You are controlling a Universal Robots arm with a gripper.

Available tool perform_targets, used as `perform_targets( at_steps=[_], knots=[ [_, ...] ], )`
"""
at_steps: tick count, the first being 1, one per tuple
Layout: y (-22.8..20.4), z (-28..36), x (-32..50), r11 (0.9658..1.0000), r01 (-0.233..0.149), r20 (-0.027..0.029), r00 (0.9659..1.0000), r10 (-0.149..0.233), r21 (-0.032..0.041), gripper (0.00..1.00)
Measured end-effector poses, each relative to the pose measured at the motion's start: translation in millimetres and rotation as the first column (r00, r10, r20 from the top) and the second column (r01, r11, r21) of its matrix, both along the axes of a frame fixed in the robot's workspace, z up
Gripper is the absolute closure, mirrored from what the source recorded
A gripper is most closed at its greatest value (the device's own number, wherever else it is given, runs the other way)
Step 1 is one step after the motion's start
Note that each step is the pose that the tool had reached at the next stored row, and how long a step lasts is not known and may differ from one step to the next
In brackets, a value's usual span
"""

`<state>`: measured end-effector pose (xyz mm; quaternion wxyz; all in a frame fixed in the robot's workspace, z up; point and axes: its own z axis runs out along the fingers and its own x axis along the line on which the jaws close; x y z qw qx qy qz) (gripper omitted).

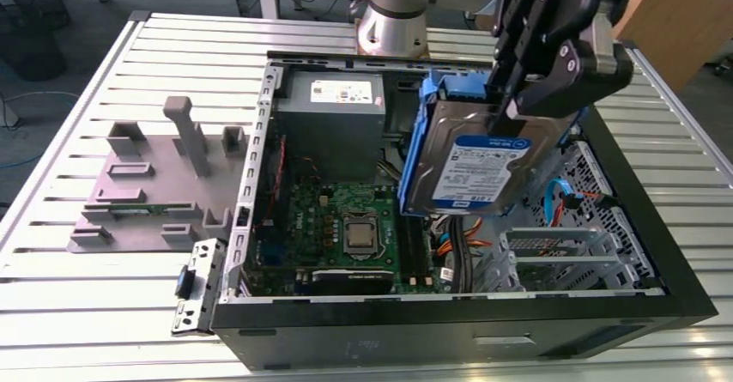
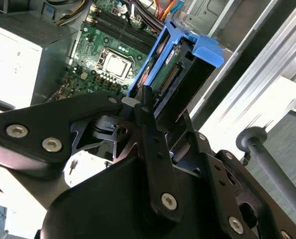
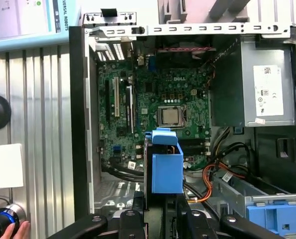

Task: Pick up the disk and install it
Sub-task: 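Pick up the disk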

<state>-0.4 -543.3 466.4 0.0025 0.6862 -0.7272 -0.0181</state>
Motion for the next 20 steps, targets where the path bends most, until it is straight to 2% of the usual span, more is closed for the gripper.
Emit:
perform_targets(
  at_steps=[11, 15, 20],
  knots=[
    [-14.7, 0.0, 10.5, 1.0, 0.004, -0.0031, 1.0, -0.004, 0.0, 0.65],
    [-18.2, 0.0, 16.1, 1.0, 0.006, -0.0055, 1.0, -0.006, 0.0, 0.65],
    [-20.3, 0.0, 26.9, 1.0, 0.007, -0.0093, 0.9999, -0.007, -0.0001, 0.65]
  ],
)
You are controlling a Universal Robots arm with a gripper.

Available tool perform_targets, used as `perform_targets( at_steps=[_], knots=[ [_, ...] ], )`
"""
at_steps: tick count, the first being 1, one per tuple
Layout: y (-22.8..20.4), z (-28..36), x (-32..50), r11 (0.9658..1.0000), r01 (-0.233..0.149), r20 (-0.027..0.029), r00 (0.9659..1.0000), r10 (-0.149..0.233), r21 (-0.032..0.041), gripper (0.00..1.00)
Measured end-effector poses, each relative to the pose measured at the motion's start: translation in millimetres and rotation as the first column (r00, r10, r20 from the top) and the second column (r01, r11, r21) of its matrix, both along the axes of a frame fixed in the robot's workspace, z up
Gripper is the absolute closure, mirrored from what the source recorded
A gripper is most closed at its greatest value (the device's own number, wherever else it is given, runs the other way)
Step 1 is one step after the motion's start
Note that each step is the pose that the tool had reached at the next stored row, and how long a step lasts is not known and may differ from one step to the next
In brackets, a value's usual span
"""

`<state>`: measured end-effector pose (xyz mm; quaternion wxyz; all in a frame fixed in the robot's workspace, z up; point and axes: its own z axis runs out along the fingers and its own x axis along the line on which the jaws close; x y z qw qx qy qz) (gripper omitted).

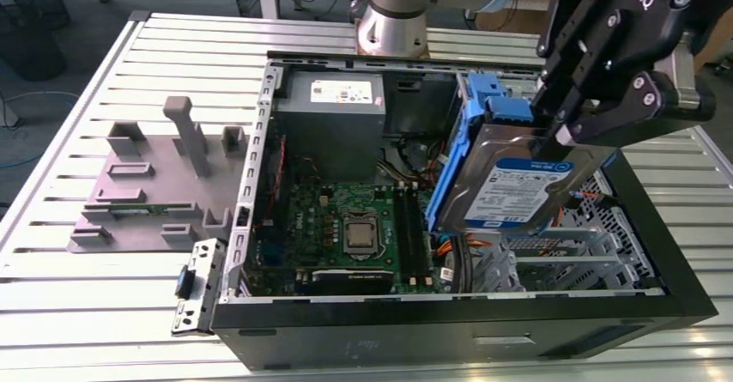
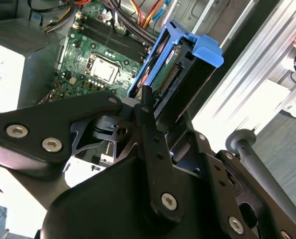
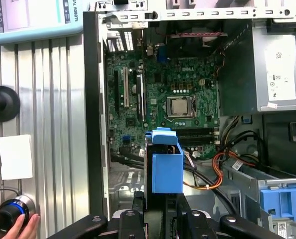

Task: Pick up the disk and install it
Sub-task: 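Pick up the disk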

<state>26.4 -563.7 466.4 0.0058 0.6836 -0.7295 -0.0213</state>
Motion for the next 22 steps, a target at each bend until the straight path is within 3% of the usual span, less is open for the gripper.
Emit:
perform_targets(
  at_steps=[22],
  knots=[
    [-0.9, -0.9, 76.2, 1.0, 0.0, -0.022, 0.9998, 0.0, 0.0001, 0.65]
  ],
)
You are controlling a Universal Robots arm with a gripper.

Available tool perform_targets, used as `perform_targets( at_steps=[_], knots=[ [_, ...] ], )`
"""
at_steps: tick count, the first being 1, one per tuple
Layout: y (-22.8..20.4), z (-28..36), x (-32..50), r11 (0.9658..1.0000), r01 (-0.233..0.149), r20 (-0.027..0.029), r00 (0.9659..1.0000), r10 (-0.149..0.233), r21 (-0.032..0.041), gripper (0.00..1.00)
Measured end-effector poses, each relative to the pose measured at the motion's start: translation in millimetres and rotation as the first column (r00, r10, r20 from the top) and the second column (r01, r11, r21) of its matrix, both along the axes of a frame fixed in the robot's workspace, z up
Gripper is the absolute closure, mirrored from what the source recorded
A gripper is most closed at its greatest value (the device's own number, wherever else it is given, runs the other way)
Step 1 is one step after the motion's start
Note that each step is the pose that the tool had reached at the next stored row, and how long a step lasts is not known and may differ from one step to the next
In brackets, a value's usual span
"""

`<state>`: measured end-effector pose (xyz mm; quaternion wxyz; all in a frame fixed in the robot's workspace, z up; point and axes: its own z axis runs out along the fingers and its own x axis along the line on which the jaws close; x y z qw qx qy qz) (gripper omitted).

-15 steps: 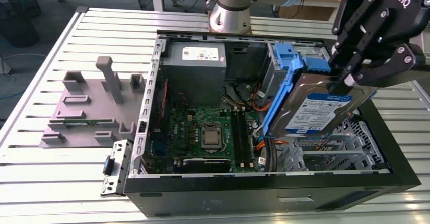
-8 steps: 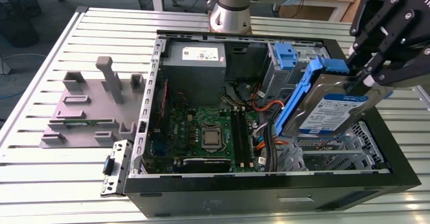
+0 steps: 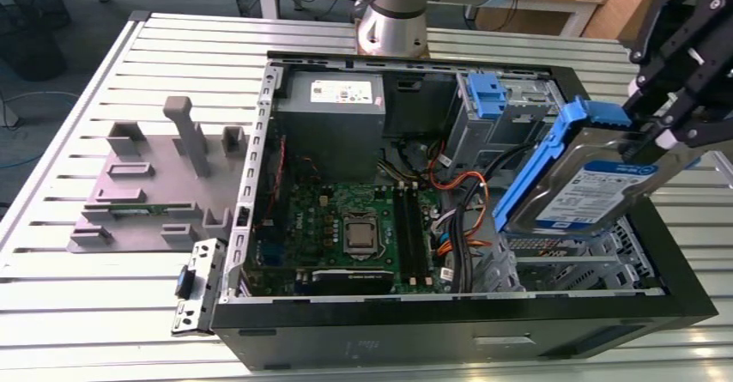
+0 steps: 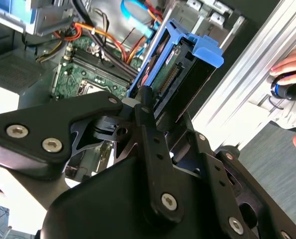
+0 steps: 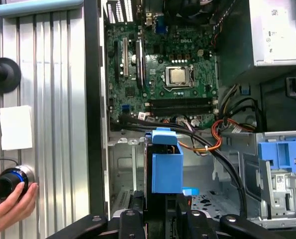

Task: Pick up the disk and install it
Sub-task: 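Pick up the disk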

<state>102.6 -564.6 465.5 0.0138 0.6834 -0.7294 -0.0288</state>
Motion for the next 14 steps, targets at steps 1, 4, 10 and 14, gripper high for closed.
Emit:
perform_targets(
  at_steps=[1, 4, 10, 14],
  knots=[
    [0.0, 0.0, 3.2, 1.0, 0.0, -0.0009, 1.0, 0.0, -0.0001, 0.65],
    [-0.1, -0.3, 10.5, 1.0, 0.0, -0.0026, 1.0, 0.0, -0.0001, 0.65],
    [-1.2, -3.2, 12.2, 1.0, 0.0, -0.0027, 1.0, 0.0, 0.0011, 0.65],
    [-1.4, -4.4, 12.6, 1.0, -0.001, -0.0027, 1.0, 0.001, 0.0011, 0.65]
  ],
)
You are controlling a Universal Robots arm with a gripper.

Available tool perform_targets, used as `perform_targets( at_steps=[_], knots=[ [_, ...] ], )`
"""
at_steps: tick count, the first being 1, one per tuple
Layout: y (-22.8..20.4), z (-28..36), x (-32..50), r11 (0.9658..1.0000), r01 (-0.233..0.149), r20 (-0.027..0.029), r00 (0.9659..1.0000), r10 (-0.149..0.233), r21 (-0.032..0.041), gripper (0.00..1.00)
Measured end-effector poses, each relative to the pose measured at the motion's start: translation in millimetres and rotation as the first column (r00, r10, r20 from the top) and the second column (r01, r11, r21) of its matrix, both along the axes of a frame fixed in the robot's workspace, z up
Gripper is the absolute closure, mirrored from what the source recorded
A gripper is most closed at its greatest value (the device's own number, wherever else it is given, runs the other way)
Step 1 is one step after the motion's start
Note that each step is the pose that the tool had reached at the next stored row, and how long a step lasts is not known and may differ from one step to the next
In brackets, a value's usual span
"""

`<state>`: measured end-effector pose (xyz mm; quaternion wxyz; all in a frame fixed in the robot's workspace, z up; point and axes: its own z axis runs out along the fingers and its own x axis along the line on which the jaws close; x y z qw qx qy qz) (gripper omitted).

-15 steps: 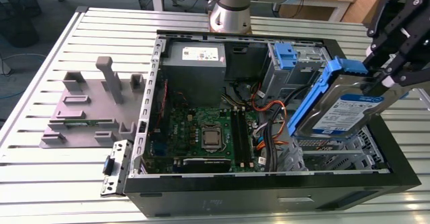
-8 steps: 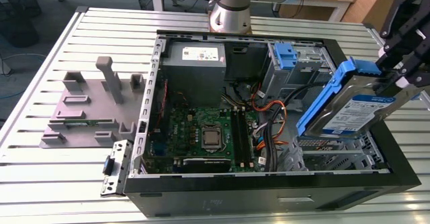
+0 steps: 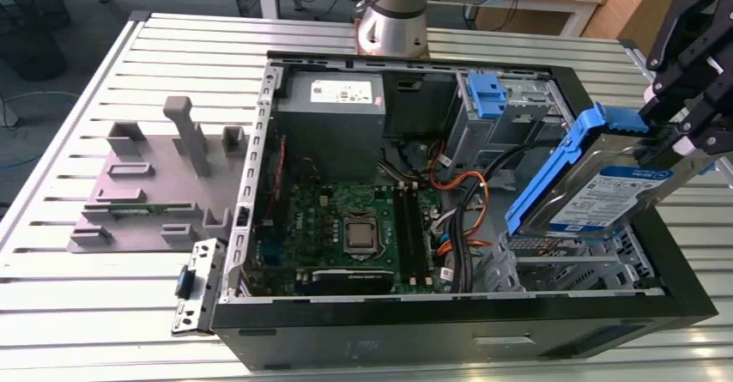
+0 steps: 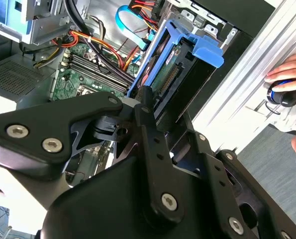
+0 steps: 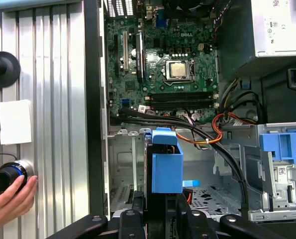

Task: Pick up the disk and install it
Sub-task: 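Pick up the disk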

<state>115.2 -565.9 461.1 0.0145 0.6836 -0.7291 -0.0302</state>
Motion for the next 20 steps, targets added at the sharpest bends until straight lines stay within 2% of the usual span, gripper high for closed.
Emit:
perform_targets(
  at_steps=[7, 15, 20],
  knots=[
    [-0.4, -0.5, 0.1, 1.0, -0.002, 0.0001, 1.0, 0.002, 0.0005, 0.65],
    [-0.8, -1.7, 3.3, 0.9997, -0.026, 0.0, 0.9997, 0.026, 0.0006, 0.65],
    [-6.2, -1.9, 3.4, 0.9995, -0.03, 0.0, 0.9995, 0.03, 0.0004, 0.65]
  ],
)
